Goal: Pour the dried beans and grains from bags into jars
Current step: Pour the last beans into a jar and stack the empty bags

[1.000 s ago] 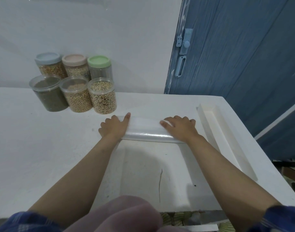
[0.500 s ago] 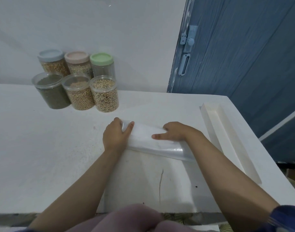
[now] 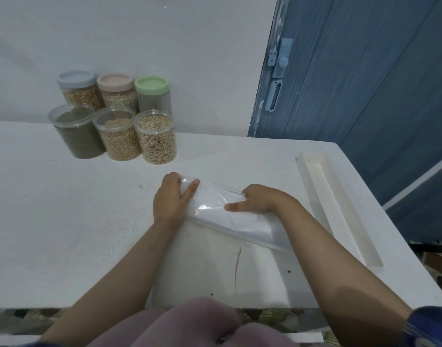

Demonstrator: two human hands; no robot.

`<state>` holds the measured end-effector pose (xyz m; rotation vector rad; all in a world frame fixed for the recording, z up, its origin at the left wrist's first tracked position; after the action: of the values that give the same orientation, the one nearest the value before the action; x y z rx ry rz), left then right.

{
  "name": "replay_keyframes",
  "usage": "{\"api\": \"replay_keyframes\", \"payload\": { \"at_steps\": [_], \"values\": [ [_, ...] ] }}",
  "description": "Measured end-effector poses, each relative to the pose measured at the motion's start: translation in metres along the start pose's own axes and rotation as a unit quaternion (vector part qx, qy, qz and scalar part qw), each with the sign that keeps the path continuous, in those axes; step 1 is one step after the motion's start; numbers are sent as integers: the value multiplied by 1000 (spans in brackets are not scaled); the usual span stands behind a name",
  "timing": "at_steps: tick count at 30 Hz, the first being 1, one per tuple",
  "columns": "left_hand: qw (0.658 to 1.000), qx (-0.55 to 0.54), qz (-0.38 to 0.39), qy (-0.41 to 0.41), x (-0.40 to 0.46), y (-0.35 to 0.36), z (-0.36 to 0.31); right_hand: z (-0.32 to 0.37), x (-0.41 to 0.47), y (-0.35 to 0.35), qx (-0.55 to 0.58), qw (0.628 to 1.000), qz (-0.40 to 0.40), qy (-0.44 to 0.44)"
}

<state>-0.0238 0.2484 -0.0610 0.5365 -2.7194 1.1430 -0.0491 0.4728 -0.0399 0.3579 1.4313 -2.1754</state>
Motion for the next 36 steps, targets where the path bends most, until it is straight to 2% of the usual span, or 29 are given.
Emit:
{"api": "replay_keyframes", "payload": {
  "at_steps": [9,12,14,17,24,31,36],
  "values": [
    [999,-40,-3,5,-6,-4,-7,-3,-17,-2,75,997,3,1],
    [998,-59,-19,31,-6,-6,-8,-4,-23,4,116,993,-3,-8],
    [997,-40,-35,62,-6,-7,-11,-5,-31,3,139,990,-36,-7],
    [993,6,-41,115,-8,-5,-19,-10,-50,-6,190,974,-127,3],
    [986,1,26,162,-29,23,-45,-43,-115,-36,238,913,-329,43],
    [975,-61,90,194,-63,75,-120,-103,-166,-54,292,862,-408,71],
    [968,-75,114,212,-68,121,-182,-152,-186,-77,312,851,-417,70]
  ]
}}
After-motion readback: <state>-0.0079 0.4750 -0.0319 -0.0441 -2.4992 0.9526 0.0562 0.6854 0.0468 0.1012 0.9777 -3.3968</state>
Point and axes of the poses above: each hand's wrist, its own x-axis towards the middle knuckle, its own y-axis out of the palm, z = x × y, the point moved 6 cm from there along x, towards the middle knuckle, and after that the axes turned 1 degree about x, right-handed, at the moved point
